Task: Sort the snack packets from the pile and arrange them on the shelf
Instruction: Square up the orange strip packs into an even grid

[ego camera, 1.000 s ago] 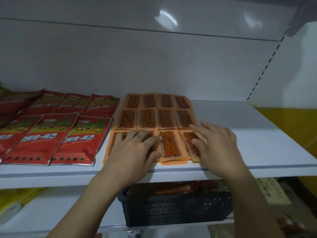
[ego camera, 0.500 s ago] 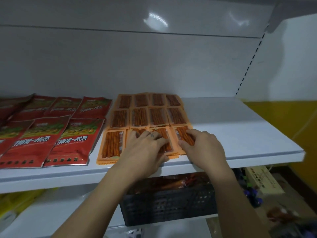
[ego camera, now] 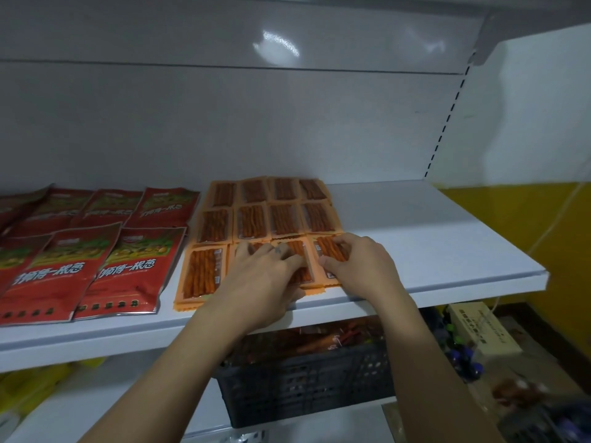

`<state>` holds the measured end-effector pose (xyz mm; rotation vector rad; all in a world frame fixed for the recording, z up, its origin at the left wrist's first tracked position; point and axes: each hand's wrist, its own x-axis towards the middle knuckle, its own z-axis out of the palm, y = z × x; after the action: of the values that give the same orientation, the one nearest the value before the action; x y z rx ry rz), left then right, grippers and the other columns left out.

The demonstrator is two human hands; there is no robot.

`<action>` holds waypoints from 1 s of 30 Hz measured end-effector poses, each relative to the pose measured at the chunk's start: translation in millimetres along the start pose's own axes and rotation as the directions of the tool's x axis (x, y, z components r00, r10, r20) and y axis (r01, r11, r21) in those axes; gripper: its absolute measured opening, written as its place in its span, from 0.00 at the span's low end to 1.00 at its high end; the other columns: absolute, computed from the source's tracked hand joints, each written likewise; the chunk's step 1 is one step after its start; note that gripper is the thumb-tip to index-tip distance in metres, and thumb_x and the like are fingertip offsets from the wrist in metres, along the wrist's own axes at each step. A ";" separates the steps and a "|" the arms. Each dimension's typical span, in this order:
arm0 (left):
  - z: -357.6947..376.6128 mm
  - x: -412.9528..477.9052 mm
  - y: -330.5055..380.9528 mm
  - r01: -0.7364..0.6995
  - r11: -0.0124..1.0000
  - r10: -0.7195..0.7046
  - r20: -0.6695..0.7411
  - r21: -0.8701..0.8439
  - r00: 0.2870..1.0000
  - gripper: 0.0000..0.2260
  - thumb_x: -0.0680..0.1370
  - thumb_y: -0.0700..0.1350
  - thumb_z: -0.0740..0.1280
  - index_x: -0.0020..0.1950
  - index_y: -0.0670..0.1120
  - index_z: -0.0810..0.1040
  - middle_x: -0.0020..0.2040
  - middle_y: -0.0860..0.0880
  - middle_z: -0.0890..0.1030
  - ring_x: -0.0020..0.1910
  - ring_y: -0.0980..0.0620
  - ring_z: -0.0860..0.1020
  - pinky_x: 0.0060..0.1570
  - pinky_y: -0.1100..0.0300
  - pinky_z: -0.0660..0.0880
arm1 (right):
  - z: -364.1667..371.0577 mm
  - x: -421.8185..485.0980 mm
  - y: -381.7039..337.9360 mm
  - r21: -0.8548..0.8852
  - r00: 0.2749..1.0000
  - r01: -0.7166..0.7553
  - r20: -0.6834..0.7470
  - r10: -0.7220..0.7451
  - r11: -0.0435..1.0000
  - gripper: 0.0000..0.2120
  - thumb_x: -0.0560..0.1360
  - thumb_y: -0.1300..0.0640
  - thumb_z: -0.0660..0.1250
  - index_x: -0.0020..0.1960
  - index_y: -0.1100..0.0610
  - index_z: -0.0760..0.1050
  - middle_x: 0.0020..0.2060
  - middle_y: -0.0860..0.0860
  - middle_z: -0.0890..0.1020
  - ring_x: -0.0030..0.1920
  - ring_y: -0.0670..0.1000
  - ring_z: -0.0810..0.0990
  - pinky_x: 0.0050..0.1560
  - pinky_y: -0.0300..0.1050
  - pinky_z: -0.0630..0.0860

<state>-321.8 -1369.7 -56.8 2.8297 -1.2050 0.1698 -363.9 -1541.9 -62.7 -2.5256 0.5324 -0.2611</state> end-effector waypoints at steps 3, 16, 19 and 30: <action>-0.1 -1.6 1.7 -0.005 0.999 0.005 -0.020 0.032 1.000 0.19 0.81 0.57 0.60 0.71 0.56 0.67 0.68 0.53 0.70 0.67 0.51 0.68 0.65 0.50 0.60 | -0.2 -1.0 0.3 0.045 1.000 0.006 0.013 -0.006 0.999 0.22 0.76 0.46 0.70 0.67 0.50 0.74 0.59 0.49 0.79 0.55 0.49 0.78 0.51 0.39 0.69; 4.9 -9.6 -0.8 -0.010 0.997 0.019 -0.114 0.080 0.993 0.18 0.81 0.59 0.57 0.70 0.56 0.69 0.68 0.53 0.73 0.66 0.51 0.70 0.63 0.50 0.60 | 7.9 -2.9 13.5 -0.013 1.000 -0.002 -0.024 0.002 1.000 0.24 0.75 0.38 0.67 0.69 0.45 0.74 0.60 0.49 0.79 0.61 0.52 0.76 0.60 0.52 0.77; 4.5 -9.0 0.3 -0.017 0.996 0.027 -0.118 0.085 0.993 0.17 0.82 0.57 0.57 0.70 0.56 0.70 0.67 0.53 0.74 0.65 0.51 0.71 0.63 0.50 0.61 | 10.2 -3.5 12.6 -0.047 0.999 -0.004 -0.034 0.002 0.999 0.25 0.75 0.38 0.66 0.69 0.45 0.73 0.60 0.50 0.79 0.60 0.53 0.75 0.60 0.53 0.76; 5.6 -6.1 4.1 0.003 0.999 0.003 -0.125 0.050 0.992 0.20 0.82 0.60 0.53 0.72 0.58 0.68 0.69 0.54 0.73 0.67 0.52 0.69 0.64 0.50 0.60 | 6.2 -8.7 9.2 -0.114 0.998 0.049 -0.033 -0.053 0.992 0.22 0.78 0.40 0.62 0.70 0.46 0.73 0.63 0.49 0.77 0.61 0.53 0.74 0.62 0.52 0.74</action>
<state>-328.5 -1368.7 -63.0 2.8125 -1.1916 0.3758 -372.9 -1542.4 -73.6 -2.6521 0.5102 -0.3042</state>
